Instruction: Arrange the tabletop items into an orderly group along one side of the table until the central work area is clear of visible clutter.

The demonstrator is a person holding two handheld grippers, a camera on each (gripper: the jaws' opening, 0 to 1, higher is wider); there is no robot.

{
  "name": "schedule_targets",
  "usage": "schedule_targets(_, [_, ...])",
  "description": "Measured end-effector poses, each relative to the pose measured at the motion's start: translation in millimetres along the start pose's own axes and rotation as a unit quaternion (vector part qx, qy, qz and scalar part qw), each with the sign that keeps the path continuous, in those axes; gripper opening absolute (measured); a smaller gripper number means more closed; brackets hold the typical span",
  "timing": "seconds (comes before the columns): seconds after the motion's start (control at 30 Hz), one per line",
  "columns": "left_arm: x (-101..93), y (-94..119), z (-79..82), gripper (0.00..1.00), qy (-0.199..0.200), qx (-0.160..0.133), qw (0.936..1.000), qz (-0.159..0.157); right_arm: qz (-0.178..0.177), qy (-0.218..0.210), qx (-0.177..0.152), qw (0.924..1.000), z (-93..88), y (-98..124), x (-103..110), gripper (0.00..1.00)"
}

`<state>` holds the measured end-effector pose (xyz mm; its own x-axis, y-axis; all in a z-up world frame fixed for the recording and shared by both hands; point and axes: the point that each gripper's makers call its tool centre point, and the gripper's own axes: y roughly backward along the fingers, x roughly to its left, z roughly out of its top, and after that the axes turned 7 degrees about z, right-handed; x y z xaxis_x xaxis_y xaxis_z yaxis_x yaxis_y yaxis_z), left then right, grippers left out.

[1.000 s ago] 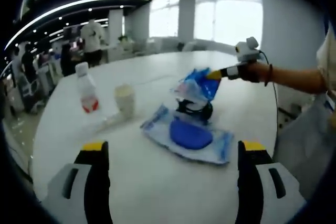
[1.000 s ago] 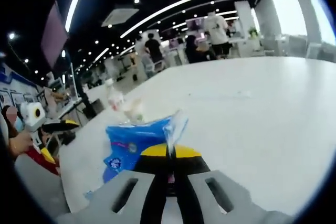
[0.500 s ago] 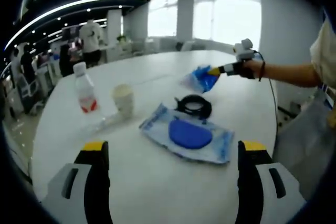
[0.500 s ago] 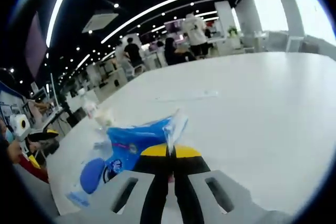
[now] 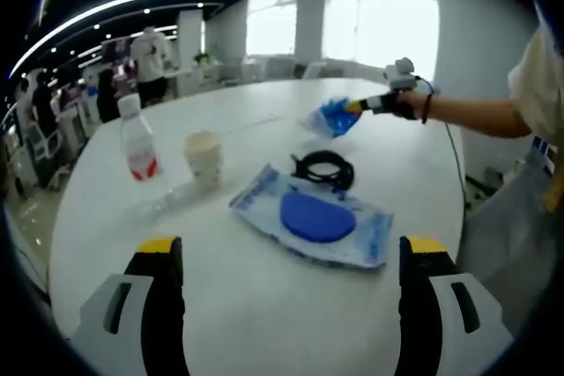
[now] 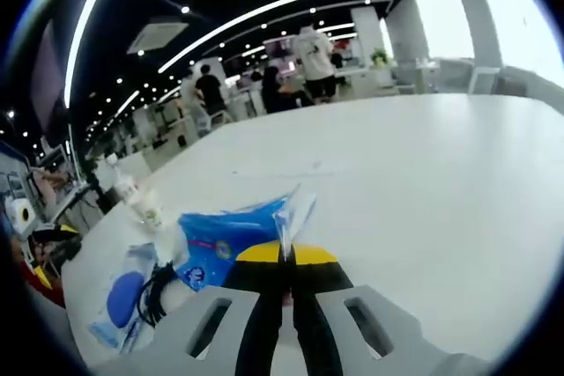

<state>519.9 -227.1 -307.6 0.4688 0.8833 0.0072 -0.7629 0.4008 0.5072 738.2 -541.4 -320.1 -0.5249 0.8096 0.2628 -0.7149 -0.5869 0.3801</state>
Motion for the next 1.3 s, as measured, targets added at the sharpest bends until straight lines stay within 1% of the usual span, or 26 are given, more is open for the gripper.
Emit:
schedule_targets(0.23, [2.4, 0.0, -5.1, 0.99, 0.001, 0.009, 1.0000, 0.005, -0.020, 0.015, 0.010, 0.9996, -2.9, -1.9, -21.2, 0.02])
schedule_targets(0.43, [2.9, 0.4, -8.1, 0.99, 0.002, 0.014, 0.9999, 0.007, -0.026, 0.004, 0.011, 0.9996, -9.7, -5.9, -35.2, 0.02])
schedule_targets(0.57, [3.8, 0.9, -10.4, 0.99, 0.004, 0.018, 0.9998, 0.009, -0.032, 0.005, 0.018, 0.9993, -15.2, -8.4, -43.4, 0.02])
schedule_targets(0.73, [1.6, 0.0, -8.9, 0.99, 0.018, 0.012, 0.9998, 0.005, -0.044, 0.004, 0.028, 0.9986, -24.1, -11.0, -56.5, 0.02])
schedule_targets(0.8, [1.4, -0.2, -9.6, 0.99, 0.017, 0.013, 0.9998, 0.006, -0.043, -0.010, 0.024, 0.9987, -24.9, -12.0, -58.8, 0.02])
schedule_targets(0.83, [1.2, -0.2, -10.6, 0.99, 0.014, 0.016, 0.9998, 0.006, -0.045, -0.005, 0.025, 0.9987, -25.9, -12.5, -60.0, 0.02])
schedule_targets(0.87, [1.0, -0.2, -11.0, 0.99, 0.014, 0.016, 0.9997, 0.007, -0.049, 0.008, 0.031, 0.9983, -27.1, -12.6, -62.3, 0.02])
schedule_targets(0.93, [0.3, -0.5, -9.8, 0.99, 0.018, 0.013, 0.9997, 0.005, -0.046, 0.013, 0.034, 0.9983, -28.5, -14.4, -61.6, 0.02])
schedule_targets(1.03, [1.4, -0.6, -6.5, 0.99, 0.023, 0.005, 0.9997, 0.007, -0.046, 0.008, 0.039, 0.9982, -32.2, -16.3, -62.4, 0.02])
schedule_targets(1.2, [0.7, -0.7, -7.3, 0.99, 0.021, 0.007, 0.9997, 0.007, -0.054, 0.013, 0.053, 0.9971, -38.8, -16.8, -66.6, 0.04])
schedule_targets(1.3, [1.4, -0.6, -7.9, 0.99, 0.022, 0.008, 0.9997, 0.007, -0.060, 0.013, 0.059, 0.9964, -41.5, -16.3, -70.0, 0.07])
